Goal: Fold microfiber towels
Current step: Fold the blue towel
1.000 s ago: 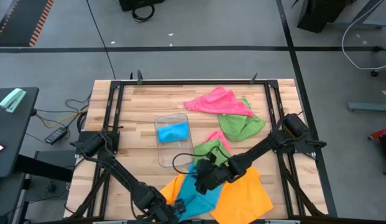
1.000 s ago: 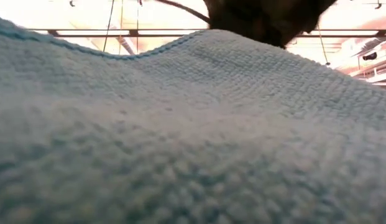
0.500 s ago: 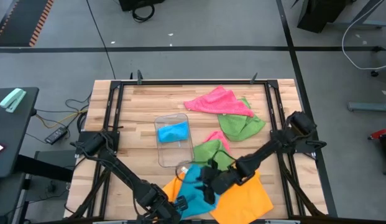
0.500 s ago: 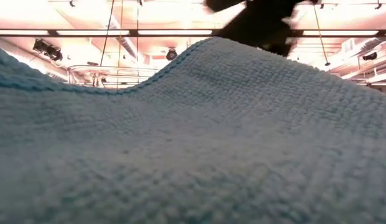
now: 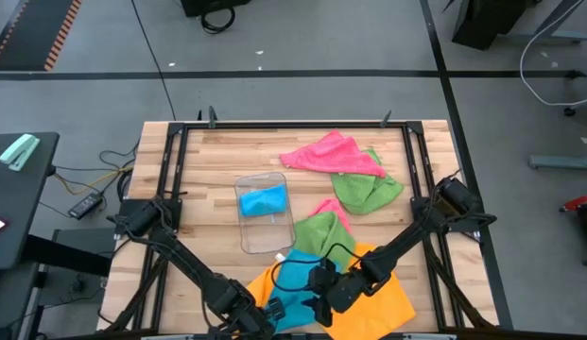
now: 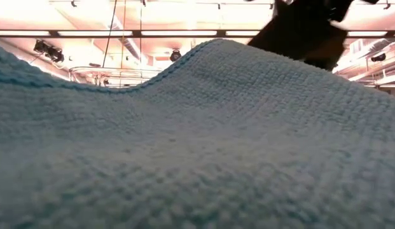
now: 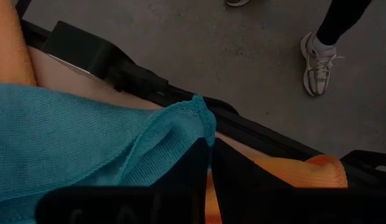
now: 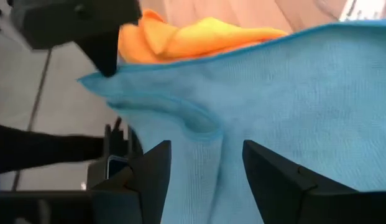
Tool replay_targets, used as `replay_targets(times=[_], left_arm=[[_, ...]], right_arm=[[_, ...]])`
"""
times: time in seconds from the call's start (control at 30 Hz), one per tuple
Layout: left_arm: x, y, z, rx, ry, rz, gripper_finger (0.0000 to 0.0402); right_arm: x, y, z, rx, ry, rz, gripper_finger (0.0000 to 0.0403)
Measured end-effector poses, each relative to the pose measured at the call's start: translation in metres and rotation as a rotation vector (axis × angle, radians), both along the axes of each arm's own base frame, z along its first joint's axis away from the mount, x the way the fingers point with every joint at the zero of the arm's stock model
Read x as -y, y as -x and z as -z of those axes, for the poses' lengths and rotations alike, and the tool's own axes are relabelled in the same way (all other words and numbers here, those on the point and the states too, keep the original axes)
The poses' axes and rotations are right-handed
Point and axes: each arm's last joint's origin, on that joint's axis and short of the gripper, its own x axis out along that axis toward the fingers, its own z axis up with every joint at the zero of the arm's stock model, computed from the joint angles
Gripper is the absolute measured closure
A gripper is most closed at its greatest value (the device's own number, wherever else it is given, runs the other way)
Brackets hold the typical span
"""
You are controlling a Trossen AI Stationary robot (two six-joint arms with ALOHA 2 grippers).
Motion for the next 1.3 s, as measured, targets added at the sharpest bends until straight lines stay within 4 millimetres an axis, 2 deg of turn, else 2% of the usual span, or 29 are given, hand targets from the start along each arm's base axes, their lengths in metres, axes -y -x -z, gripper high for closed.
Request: replay_targets(times=[0.27, 0.47, 0.63, 0.8, 0.87, 0.93, 1.17, 1.3], left_arm=[[-0.001, 0.000, 0.000, -0.011, 0.002, -0.021, 0.0367], [-0.001, 0.000, 0.000, -0.014, 0.002, -0.026, 0.0373], [-0.003, -0.002, 0.000, -0.013, 0.001, -0.031, 0.0366], [-0.004, -0.003, 0.000, -0.014, 0.001, -0.037, 0.0369], [-0.006, -0.004, 0.001, -0.019, 0.000, -0.045, 0.0373], [-0.008, -0.005, 0.001, -0.032, 0.002, -0.069, 0.0376], [-0.027, -0.009, 0.003, -0.145, -0.034, -0.208, 0.0371], [-0.044, -0.016, 0.005, -0.196, -0.056, -0.288, 0.0377]], right_arm=[[-0.010, -0.008, 0.027, 0.006, -0.015, -0.031, 0.0187], [-0.010, -0.008, 0.029, 0.016, 0.022, -0.048, 0.0206], [-0.009, -0.008, 0.028, 0.025, 0.037, -0.047, 0.0257], [-0.010, -0.009, 0.027, 0.033, 0.021, -0.043, 0.0339], [-0.011, -0.010, 0.026, 0.046, -0.006, -0.055, 0.0376], [-0.012, -0.009, 0.022, 0.041, -0.035, -0.063, 0.0393], [-0.007, 0.010, -0.014, 0.006, -0.036, 0.004, 0.0393], [-0.005, 0.023, -0.025, -0.050, -0.028, 0.030, 0.0393]])
